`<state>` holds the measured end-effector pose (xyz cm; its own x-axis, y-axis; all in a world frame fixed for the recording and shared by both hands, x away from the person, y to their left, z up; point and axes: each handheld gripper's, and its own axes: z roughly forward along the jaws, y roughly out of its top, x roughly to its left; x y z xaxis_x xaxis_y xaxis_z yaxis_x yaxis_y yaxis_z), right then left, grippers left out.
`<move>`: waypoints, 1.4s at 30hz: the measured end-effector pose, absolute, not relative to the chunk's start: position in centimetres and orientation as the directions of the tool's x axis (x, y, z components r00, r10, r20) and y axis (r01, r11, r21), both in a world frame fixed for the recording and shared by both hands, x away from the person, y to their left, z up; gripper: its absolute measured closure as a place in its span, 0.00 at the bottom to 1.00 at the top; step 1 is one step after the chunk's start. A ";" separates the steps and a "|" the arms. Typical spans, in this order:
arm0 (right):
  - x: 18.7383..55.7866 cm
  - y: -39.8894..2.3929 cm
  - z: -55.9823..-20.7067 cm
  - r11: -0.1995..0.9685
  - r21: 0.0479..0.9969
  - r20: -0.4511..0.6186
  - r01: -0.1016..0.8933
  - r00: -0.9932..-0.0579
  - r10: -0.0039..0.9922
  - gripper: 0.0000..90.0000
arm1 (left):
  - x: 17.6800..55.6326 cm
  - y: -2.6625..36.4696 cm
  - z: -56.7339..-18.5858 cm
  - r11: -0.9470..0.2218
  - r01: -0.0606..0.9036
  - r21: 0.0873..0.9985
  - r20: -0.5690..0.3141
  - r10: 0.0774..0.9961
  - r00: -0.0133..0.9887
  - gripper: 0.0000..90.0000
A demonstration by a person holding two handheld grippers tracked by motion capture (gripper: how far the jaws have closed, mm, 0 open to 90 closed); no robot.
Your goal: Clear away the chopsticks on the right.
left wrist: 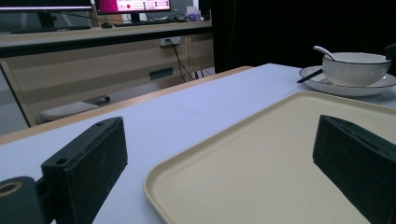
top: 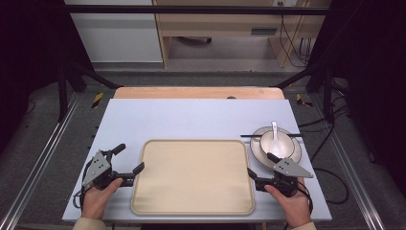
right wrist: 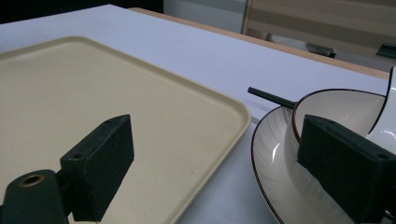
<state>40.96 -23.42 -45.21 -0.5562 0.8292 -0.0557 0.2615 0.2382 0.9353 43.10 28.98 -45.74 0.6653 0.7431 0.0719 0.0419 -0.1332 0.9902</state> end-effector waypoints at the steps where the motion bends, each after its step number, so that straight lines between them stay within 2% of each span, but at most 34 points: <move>1: 41.0 -23.4 -45.2 0.238 0.935 -0.056 0.262 -0.556 0.829 0.12 | 43.1 29.0 -45.7 -0.133 0.042 0.990 0.072 0.743 0.665 0.03; 6: 40.7 -23.4 -45.1 0.276 0.922 -0.086 0.271 -0.552 0.829 0.19 | 43.1 29.0 -45.8 -0.125 0.051 0.991 0.061 0.748 0.660 0.03; 7: 40.6 -23.4 -45.0 0.297 0.916 -0.106 0.271 -0.550 0.828 0.19 | 43.1 29.0 -45.8 -0.127 0.052 0.991 0.061 0.749 0.659 0.04; 8: 40.2 -23.3 -44.8 0.361 0.894 -0.174 0.266 -0.537 0.826 0.21 | 43.0 29.0 -45.8 -0.130 0.054 0.990 0.063 0.749 0.660 0.04; 9: 40.2 -23.3 -44.8 0.361 0.894 -0.174 0.266 -0.537 0.826 0.21 | 43.0 29.0 -45.8 -0.139 0.056 0.989 0.068 0.748 0.660 0.04; 10: 39.9 -23.4 -44.1 0.437 0.862 -0.257 0.257 -0.520 0.814 0.26 | 43.0 29.0 -45.8 -0.144 0.060 0.988 0.069 0.748 0.660 0.04; 11: 39.9 -23.4 -44.1 0.437 0.862 -0.257 0.257 -0.520 0.814 0.26 | 43.0 29.0 -45.8 -0.144 0.060 0.988 0.069 0.748 0.660 0.04; 12: 39.8 -23.6 -42.8 0.486 0.838 -0.324 0.248 -0.491 0.809 0.30 | 43.0 29.0 -45.8 -0.143 0.059 0.988 0.070 0.749 0.659 0.04; 15: 40.0 -24.3 -41.2 0.510 0.826 -0.351 0.241 -0.489 0.799 0.36 | 42.9 29.1 -45.8 -0.142 0.059 0.988 0.069 0.751 0.657 0.05; 16: 40.6 -25.3 -39.5 0.533 0.808 -0.372 0.252 -0.482 0.793 0.44 | 42.9 29.1 -45.8 -0.141 0.060 0.988 0.068 0.753 0.654 0.05; 17: 40.6 -25.3 -39.5 0.533 0.808 -0.372 0.252 -0.482 0.793 0.44 | 42.9 29.1 -45.8 -0.141 0.060 0.988 0.068 0.753 0.654 0.05; 20: 42.3 -27.6 -37.1 0.526 0.803 -0.360 0.282 -0.474 0.803 0.59 | 43.0 29.1 -45.8 -0.144 0.060 0.988 0.070 0.754 0.654 0.05; 21: 44.0 -29.3 -36.1 0.526 0.791 -0.358 0.313 -0.460 0.813 0.66 | 43.0 29.1 -45.8 -0.147 0.062 0.987 0.071 0.753 0.654 0.05; 22: 44.0 -29.3 -36.1 0.526 0.791 -0.358 0.313 -0.460 0.813 0.66 | 43.0 29.0 -45.8 -0.149 0.063 0.987 0.072 0.753 0.654 0.05; 24: 46.5 -31.7 -35.3 0.524 0.776 -0.364 0.352 -0.428 0.827 0.77 | 43.0 28.9 -45.9 -0.151 0.064 0.987 0.073 0.752 0.655 0.05; 25: 46.5 -31.7 -35.3 0.524 0.776 -0.364 0.352 -0.428 0.827 0.77 | 43.0 28.9 -45.9 -0.151 0.064 0.986 0.073 0.752 0.655 0.05; 26: 48.0 -32.9 -35.1 0.510 0.771 -0.349 0.380 -0.418 0.839 0.82 | 43.0 28.9 -45.9 -0.151 0.064 0.986 0.072 0.752 0.656 0.05; 29: 49.4 -34.0 -35.3 0.492 0.770 -0.330 0.406 -0.407 0.852 0.86 | 43.0 29.0 -45.9 -0.150 0.065 0.987 0.071 0.753 0.654 0.06; 35: 53.9 -36.5 -37.2 0.392 0.773 -0.226 0.498 -0.361 0.905 1.00 | 43.1 29.0 -46.0 -0.148 0.066 0.987 0.069 0.753 0.654 0.06; 42: 56.9 -37.3 -40.0 0.347 0.724 -0.150 0.596 -0.354 0.923 1.00 | 43.1 28.8 -46.0 -0.151 0.068 0.986 0.070 0.751 0.656 0.06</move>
